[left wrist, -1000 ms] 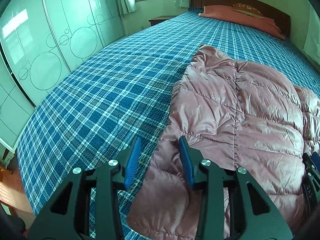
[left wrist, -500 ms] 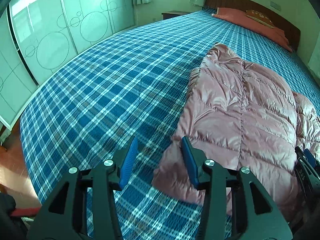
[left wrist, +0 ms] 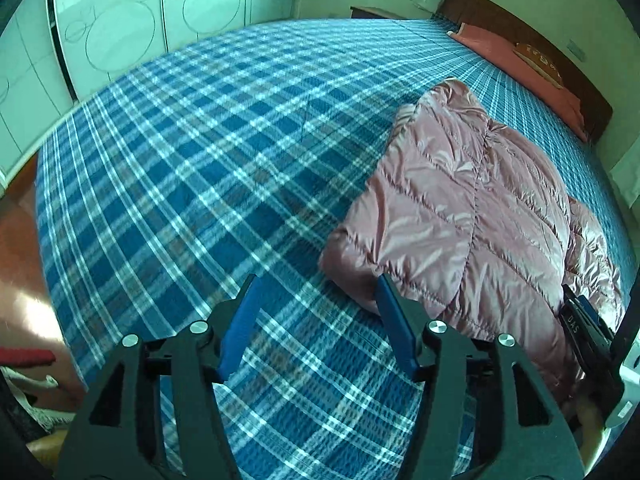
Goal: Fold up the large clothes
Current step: 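Move the left gripper to the folded jacket's end and grasp it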
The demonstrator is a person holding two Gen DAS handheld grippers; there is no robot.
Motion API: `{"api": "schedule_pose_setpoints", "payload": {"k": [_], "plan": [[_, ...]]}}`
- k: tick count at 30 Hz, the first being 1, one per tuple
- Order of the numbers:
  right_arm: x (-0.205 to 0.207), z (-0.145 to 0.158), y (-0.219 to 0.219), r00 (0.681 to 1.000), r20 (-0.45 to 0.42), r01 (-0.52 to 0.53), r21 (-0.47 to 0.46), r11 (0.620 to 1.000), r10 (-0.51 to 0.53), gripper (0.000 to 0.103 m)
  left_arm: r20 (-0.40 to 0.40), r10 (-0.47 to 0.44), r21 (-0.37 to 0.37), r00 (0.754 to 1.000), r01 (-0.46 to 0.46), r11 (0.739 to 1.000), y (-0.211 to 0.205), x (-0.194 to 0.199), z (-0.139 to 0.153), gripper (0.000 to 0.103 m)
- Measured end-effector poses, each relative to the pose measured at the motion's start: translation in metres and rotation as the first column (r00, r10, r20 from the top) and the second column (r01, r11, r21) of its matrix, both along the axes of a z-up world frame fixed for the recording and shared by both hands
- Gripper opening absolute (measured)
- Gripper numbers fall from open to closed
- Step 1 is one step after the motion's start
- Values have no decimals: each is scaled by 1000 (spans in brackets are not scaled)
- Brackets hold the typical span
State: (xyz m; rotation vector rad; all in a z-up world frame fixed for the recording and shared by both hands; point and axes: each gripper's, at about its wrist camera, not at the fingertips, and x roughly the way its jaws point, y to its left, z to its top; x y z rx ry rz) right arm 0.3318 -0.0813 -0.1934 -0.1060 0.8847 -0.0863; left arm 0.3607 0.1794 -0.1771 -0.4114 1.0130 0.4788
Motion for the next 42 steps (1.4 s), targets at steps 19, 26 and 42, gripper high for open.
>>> {"api": "schedule_pose_setpoints", "payload": {"k": [19,26,42], "plan": [[-1,-1,3,1000,3,0,-12,1000,0,36,-19,56,-130,998,-58,990,6,19,-28,68],[-1,-1,3,1000,5,2,-9,1000,-2,36,-57,90,-118,994,-96,988,4,33,-29,76],[-4,1,6,1000,9,-2,-34,999,2,36,-40,111,-149,993,-115,982,16,26,-26,78]]}}
